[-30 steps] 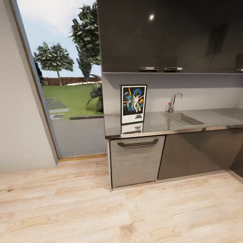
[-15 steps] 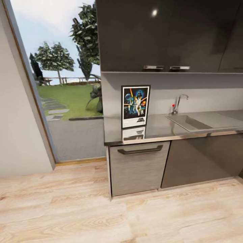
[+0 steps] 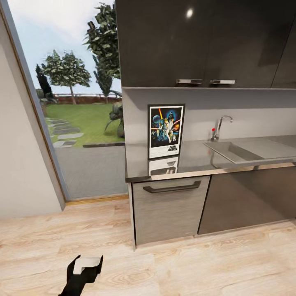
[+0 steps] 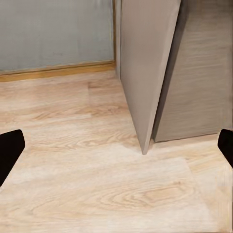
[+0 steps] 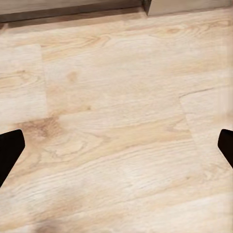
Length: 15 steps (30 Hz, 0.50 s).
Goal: Pick up the poster from the kitchen countertop and hang it on one of the wall nails in the kitchen.
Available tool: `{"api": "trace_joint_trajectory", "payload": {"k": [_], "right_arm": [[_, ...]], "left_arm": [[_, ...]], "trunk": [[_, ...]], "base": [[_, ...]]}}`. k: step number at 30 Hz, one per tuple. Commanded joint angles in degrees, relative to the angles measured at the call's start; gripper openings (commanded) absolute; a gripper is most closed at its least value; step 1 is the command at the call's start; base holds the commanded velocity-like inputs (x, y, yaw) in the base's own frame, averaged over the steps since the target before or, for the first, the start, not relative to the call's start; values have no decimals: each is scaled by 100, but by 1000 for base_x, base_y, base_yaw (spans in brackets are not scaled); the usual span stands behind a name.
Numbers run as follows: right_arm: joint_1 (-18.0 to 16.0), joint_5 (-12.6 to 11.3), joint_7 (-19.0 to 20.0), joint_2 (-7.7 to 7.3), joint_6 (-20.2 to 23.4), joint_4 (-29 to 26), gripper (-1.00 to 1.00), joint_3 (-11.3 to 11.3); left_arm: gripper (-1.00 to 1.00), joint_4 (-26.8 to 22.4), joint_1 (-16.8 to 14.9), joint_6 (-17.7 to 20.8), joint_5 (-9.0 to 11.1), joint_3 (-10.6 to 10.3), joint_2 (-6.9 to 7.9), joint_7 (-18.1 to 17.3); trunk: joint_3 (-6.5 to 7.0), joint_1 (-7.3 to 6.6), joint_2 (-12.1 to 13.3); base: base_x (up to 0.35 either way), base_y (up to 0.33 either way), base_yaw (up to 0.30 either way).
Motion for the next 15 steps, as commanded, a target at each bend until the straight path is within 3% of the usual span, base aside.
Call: {"api": "trace_joint_trajectory", "payload": {"k": [1, 4, 6, 12, 14, 15], "right_arm": [[-5, 1, -7, -3, -20, 0, 100, -5], [-10, 0, -12, -15, -24, -7, 100, -6], [-11, -1, -23, -19, -25, -9, 100, -6], [-13, 12, -167, -24, -26, -7, 100, -7], [-16, 16, -192, -26, -25, -6, 100, -7], [-18, 20, -207, -29, -20, -3, 100, -5]], "left_arm": [[100, -282, 1, 176, 3, -17, 0, -23], [100, -1182, 1, 852, 2, -124, -8, -211], [100, -1470, 1, 1116, 3, -163, -32, -374], [100, -1885, -70, 1539, 4, -199, -142, -1177], [100, -1923, -199, 1602, 4, -199, -152, -1469], [100, -1945, -419, 1746, 3, -198, -159, -1755]], "trunk": [[-5, 0, -2], [-5, 0, -2], [-5, 0, -2], [-5, 0, -2], [-5, 0, -2], [-5, 0, -2]], "base": [[8, 0, 0], [5, 0, 0], [2, 0, 0], [0, 0, 0], [0, 0, 0], [0, 0, 0]]}}
